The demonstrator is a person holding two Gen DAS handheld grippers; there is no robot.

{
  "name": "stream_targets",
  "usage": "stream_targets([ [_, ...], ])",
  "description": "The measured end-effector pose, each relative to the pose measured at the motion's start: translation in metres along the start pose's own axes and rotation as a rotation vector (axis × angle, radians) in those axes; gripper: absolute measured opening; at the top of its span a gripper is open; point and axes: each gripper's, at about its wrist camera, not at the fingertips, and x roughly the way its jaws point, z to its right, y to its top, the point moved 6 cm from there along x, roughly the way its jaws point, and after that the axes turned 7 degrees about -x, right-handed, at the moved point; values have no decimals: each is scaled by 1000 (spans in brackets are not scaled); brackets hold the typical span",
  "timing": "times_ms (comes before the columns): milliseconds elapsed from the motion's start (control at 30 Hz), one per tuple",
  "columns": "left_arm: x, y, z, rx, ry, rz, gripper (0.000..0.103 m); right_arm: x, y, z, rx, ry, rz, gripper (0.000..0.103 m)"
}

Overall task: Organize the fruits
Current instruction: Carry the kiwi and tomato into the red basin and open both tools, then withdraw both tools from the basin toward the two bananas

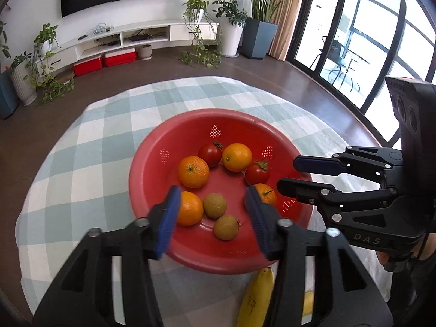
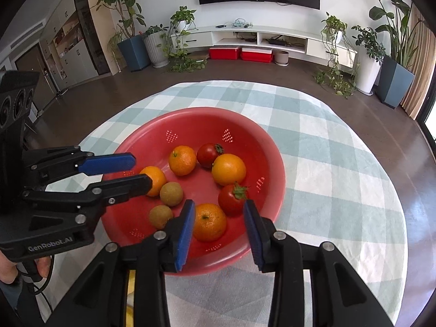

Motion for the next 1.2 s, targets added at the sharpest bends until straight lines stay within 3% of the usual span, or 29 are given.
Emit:
stream_targets([
  [33,-11,0,-1,-1,2,24,68,-5,-1,-1,1,-2,10,41],
  [133,-39,-5,-5,-6,17,69,68,-27,-11,-3,16,-5,56,46],
  [233,-68,-16,-10,-24,24,114,79,-52,-27,-2,74,2,113,53],
  [333,-90,-37,-10,-39,34,137,87,-74,-46,-3,134,24,166,65],
  [467,-110,-73,-1,-33,34,143,97,-94,-79,-13,156,25,192,68],
  [767,-143,-153,25,-34,48,194,100,-104,-144,-17,246,19,192,73],
  [1200,-173,-216,48,-108,-15,228,102,-112,-160,-31,266,46,208,73],
])
